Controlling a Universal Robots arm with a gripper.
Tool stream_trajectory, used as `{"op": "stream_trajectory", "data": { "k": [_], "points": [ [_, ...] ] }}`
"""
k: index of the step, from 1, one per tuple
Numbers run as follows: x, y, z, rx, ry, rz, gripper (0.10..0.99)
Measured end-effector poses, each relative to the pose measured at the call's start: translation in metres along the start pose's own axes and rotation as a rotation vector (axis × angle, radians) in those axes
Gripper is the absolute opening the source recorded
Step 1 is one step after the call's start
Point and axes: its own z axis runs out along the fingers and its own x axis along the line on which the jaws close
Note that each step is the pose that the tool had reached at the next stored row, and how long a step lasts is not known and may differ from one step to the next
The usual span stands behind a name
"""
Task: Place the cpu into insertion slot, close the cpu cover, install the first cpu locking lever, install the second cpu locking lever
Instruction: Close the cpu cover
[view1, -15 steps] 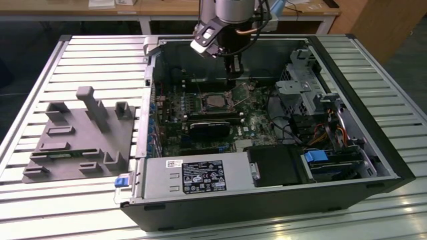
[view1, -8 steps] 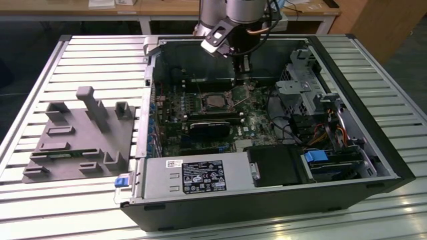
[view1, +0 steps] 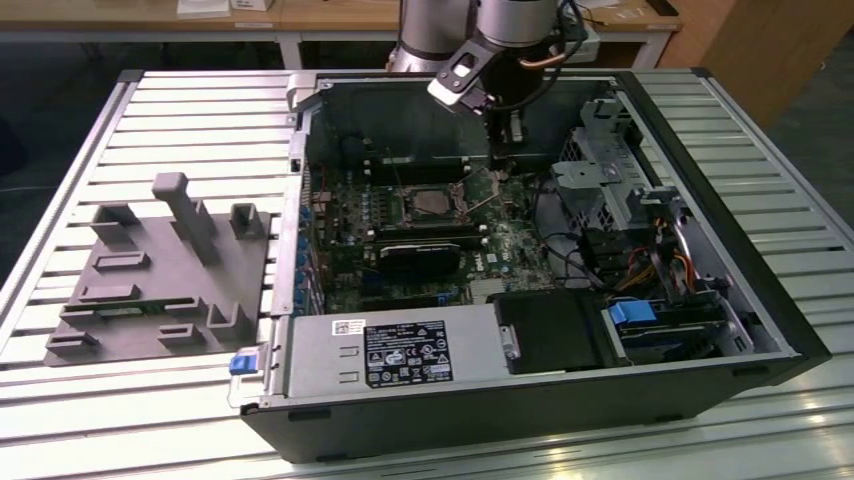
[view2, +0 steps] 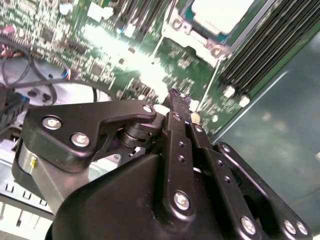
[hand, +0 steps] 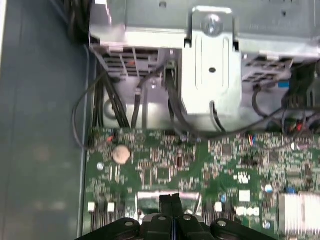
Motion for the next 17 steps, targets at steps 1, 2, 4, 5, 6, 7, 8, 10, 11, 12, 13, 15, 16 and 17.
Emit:
{"op": "stream_trajectory", "data": {
  "k": [1, 2, 4, 5, 6, 7, 8, 10, 11, 12, 13, 15, 16, 17],
  "points": [
    [0.0000, 0.0034, 0.0002, 0.000, 0.0000, 0.000, 0.102],
    [-0.0001, 0.0065, 0.0005, 0.000, 0.0000, 0.000, 0.102],
    [-0.0001, 0.0134, 0.0010, 0.000, 0.0000, 0.000, 0.102],
    [-0.0001, 0.0169, 0.0012, 0.000, 0.0000, 0.000, 0.102],
    [-0.0001, 0.0204, 0.0015, 0.000, 0.0000, 0.000, 0.102],
    [-0.0001, 0.0232, 0.0018, 0.000, 0.0000, 0.000, 0.102],
    [-0.0001, 0.0256, 0.0022, 0.000, 0.0001, 0.000, 0.102],
    [-0.0001, 0.0286, 0.0038, 0.001, 0.0001, 0.000, 0.102],
    [-0.0001, 0.0294, 0.0052, 0.002, -0.0001, 0.000, 0.102],
    [0.0000, 0.0299, 0.0069, 0.003, 0.0000, 0.000, 0.102],
    [0.0001, 0.0302, 0.0087, 0.004, 0.0000, 0.000, 0.102],
    [0.0002, 0.0306, 0.0122, 0.006, 0.0000, 0.000, 0.102],
    [0.0003, 0.0306, 0.0139, 0.007, 0.0000, 0.000, 0.102],
    [0.0003, 0.0306, 0.0156, 0.008, -0.0001, 0.000, 0.102]
  ]
}}
